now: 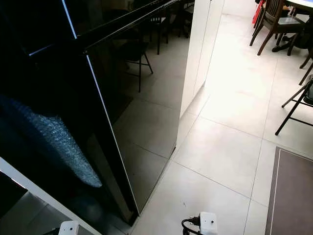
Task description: Restocking fridge
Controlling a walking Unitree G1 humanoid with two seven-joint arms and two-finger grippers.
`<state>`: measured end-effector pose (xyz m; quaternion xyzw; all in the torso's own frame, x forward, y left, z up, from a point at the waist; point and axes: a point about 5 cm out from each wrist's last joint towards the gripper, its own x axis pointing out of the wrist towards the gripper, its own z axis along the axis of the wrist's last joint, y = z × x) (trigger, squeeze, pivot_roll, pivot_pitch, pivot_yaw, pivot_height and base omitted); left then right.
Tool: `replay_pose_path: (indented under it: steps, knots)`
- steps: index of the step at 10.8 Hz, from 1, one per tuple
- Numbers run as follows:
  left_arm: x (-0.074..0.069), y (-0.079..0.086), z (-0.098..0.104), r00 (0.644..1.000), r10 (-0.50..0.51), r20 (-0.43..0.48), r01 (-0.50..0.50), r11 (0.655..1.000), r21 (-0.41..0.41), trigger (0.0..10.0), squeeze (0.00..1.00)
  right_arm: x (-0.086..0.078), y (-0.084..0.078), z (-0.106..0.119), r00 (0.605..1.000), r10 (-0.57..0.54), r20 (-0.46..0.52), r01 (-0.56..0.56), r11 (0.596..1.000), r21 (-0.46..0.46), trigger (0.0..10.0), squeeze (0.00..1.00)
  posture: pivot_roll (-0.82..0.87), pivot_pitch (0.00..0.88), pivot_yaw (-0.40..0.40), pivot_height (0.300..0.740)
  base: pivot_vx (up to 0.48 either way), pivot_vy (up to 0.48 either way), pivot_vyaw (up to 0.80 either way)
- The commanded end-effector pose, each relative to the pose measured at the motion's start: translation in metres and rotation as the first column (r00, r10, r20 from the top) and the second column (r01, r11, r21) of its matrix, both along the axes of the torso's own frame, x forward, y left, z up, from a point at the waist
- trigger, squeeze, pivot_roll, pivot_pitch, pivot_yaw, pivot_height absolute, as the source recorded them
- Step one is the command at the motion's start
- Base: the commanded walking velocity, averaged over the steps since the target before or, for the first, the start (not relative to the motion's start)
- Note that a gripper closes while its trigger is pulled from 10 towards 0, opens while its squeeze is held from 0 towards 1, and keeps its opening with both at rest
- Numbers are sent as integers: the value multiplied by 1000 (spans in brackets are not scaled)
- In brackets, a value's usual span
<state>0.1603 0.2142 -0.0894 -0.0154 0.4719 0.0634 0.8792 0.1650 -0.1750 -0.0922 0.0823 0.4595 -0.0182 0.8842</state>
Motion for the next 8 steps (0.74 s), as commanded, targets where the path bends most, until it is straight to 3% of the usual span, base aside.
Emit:
replay_pose_path:
  steps: [1, 8]
  knots:
    - [-7, 1, -3, 1000, -4, -31, 4, 1000, 3, 10000, 0, -3, 0, -2, 1000, -6, -15, 6, 1000, 5, 10000, 0, -14, 0, 38, 740, 0, 0, 0]
    - [-9, 3, -3, 999, -5, -35, 5, 1000, 7, 10000, 0, -6, 0, -2, 1000, -5, -19, 5, 1000, 5, 10000, 0, -15, 3, 37, 740, 0, 0, 0]
